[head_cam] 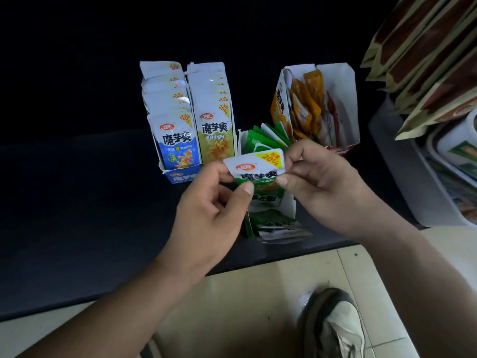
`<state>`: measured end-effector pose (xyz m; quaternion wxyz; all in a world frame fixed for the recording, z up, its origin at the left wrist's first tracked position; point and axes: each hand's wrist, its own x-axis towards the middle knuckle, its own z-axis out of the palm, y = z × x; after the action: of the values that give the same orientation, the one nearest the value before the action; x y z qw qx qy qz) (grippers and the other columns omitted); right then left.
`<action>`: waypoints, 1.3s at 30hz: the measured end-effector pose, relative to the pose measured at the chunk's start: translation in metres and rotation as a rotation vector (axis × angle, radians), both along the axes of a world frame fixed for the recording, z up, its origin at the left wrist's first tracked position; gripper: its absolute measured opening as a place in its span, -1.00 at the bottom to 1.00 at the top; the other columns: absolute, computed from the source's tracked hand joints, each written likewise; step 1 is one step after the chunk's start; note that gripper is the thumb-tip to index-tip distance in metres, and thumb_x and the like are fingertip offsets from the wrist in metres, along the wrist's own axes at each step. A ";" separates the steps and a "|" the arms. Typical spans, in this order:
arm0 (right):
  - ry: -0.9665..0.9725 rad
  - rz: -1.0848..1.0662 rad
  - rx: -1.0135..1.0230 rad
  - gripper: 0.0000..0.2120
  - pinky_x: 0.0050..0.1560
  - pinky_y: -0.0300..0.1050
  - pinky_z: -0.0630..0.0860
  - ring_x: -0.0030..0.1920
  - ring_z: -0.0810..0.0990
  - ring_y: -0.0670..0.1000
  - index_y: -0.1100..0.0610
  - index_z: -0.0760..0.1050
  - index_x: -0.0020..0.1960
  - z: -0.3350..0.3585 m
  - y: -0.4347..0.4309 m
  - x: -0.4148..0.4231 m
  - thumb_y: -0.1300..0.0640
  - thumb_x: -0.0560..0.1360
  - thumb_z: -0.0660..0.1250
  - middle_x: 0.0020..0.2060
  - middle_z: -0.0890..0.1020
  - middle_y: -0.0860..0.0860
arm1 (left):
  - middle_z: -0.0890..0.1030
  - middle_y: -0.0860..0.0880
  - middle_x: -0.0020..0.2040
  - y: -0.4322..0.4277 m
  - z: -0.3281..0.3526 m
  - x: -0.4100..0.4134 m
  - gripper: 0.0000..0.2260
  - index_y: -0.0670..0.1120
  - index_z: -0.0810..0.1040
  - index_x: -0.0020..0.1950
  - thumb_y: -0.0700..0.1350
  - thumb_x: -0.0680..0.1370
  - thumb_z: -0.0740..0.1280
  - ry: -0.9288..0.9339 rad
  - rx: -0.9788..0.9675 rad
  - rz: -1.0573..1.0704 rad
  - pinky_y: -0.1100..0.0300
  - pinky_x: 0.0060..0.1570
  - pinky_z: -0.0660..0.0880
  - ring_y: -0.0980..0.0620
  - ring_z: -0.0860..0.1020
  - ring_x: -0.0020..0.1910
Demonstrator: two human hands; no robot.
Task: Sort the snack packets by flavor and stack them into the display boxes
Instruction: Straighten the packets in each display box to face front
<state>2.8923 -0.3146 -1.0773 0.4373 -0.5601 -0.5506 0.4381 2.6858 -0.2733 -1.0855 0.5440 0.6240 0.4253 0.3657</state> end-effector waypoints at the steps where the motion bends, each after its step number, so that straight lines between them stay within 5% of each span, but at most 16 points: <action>1: -0.038 -0.008 -0.007 -0.89 -0.25 0.16 0.39 -0.26 0.44 0.37 0.13 0.41 0.02 0.001 0.000 0.001 0.30 0.62 0.30 -0.18 0.57 0.39 | 0.68 0.02 -0.09 0.001 -0.002 -0.001 -0.86 0.09 0.60 0.12 -0.15 0.64 0.39 0.019 0.026 -0.018 -0.05 -0.18 0.58 -0.15 0.61 -0.20; 4: -0.059 -0.101 -0.025 -0.70 -0.05 -0.09 0.51 -0.15 0.63 0.02 0.21 0.52 0.06 0.001 -0.002 0.005 0.56 0.55 0.20 -0.11 0.69 0.18 | 0.65 0.00 -0.19 0.002 -0.008 -0.005 -0.89 0.08 0.63 0.11 -0.12 0.66 0.36 0.123 0.098 -0.094 -0.05 -0.18 0.53 -0.09 0.60 -0.22; 7: 0.053 -0.208 -0.055 -0.63 0.16 0.05 0.64 0.06 0.75 0.07 0.23 0.59 0.17 0.004 -0.005 0.007 0.58 0.57 0.20 0.00 0.76 0.10 | 0.64 0.06 -0.09 -0.004 -0.008 -0.007 -0.84 0.10 0.61 0.22 -0.05 0.64 0.38 0.108 0.061 -0.138 0.00 -0.21 0.54 -0.09 0.55 -0.24; 12: 0.038 -0.321 -0.058 -0.78 0.09 0.02 0.68 -0.06 0.76 0.07 0.14 0.63 0.19 0.015 -0.005 0.006 0.35 0.61 0.35 -0.09 0.77 0.05 | 0.68 -0.04 0.01 -0.003 -0.004 -0.009 -0.77 0.08 0.60 0.21 0.06 0.59 0.30 0.016 -0.042 -0.079 0.29 -0.17 0.55 -0.12 0.60 -0.18; 15: -0.060 -0.353 -0.052 -0.82 0.11 0.04 0.67 -0.05 0.74 0.11 0.07 0.69 0.11 0.010 -0.004 0.004 0.27 0.56 0.47 -0.13 0.75 0.04 | 0.67 0.06 -0.07 0.006 -0.007 -0.006 -0.84 0.09 0.61 0.21 -0.10 0.65 0.38 0.082 0.059 -0.054 0.18 -0.19 0.57 -0.04 0.60 -0.24; 19: -0.131 -0.366 -0.029 -0.80 -0.07 -0.18 0.61 -0.18 0.67 0.05 0.02 0.70 0.09 0.005 -0.005 0.003 0.26 0.54 0.49 -0.20 0.69 0.07 | 0.59 0.12 -0.16 0.026 0.004 0.012 -0.68 0.05 0.58 0.32 -0.21 0.60 0.43 0.213 0.196 -0.096 0.38 -0.29 0.38 0.17 0.49 -0.38; 22: -0.191 -0.335 -0.065 -0.78 -0.17 -0.11 0.55 -0.21 0.62 0.15 0.00 0.68 0.14 0.004 -0.006 0.003 0.22 0.54 0.50 -0.22 0.65 0.13 | 0.63 0.17 0.16 0.041 0.009 0.024 -0.59 0.03 0.56 0.38 -0.20 0.55 0.47 0.327 0.265 -0.163 0.35 -0.20 0.44 0.16 0.58 -0.28; 26: -0.162 -0.318 -0.078 -0.81 -0.22 -0.18 0.50 -0.27 0.55 0.15 0.03 0.66 0.10 0.004 -0.007 0.003 0.24 0.54 0.50 -0.24 0.61 0.16 | 0.62 0.15 0.06 0.040 0.006 0.025 -0.57 0.08 0.56 0.30 -0.19 0.48 0.55 0.305 0.227 -0.136 0.17 -0.23 0.57 0.05 0.58 -0.35; 34: -0.075 -0.299 -0.156 -0.94 0.08 0.25 0.61 -0.05 0.60 0.26 0.04 0.67 -0.03 0.013 -0.009 -0.001 0.18 0.58 0.45 -0.13 0.64 0.21 | 0.60 0.11 -0.15 0.028 -0.005 0.017 -0.69 0.11 0.57 0.03 -0.20 0.45 0.58 0.263 0.191 -0.081 0.09 -0.29 0.60 0.07 0.52 -0.42; 39: -0.127 -0.326 -0.227 -0.83 0.12 0.31 0.57 0.00 0.61 0.24 0.08 0.66 -0.08 0.018 -0.007 -0.001 0.02 0.61 0.40 -0.08 0.64 0.23 | 0.62 0.10 -0.16 0.023 -0.007 0.016 -0.70 0.09 0.57 0.02 -0.16 0.44 0.60 0.246 0.132 -0.076 0.07 -0.30 0.61 0.05 0.52 -0.41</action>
<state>2.8917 -0.3220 -1.0590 0.4011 -0.7139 -0.4261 0.3845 2.7021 -0.2507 -1.0928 0.4590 0.7141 0.4399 0.2930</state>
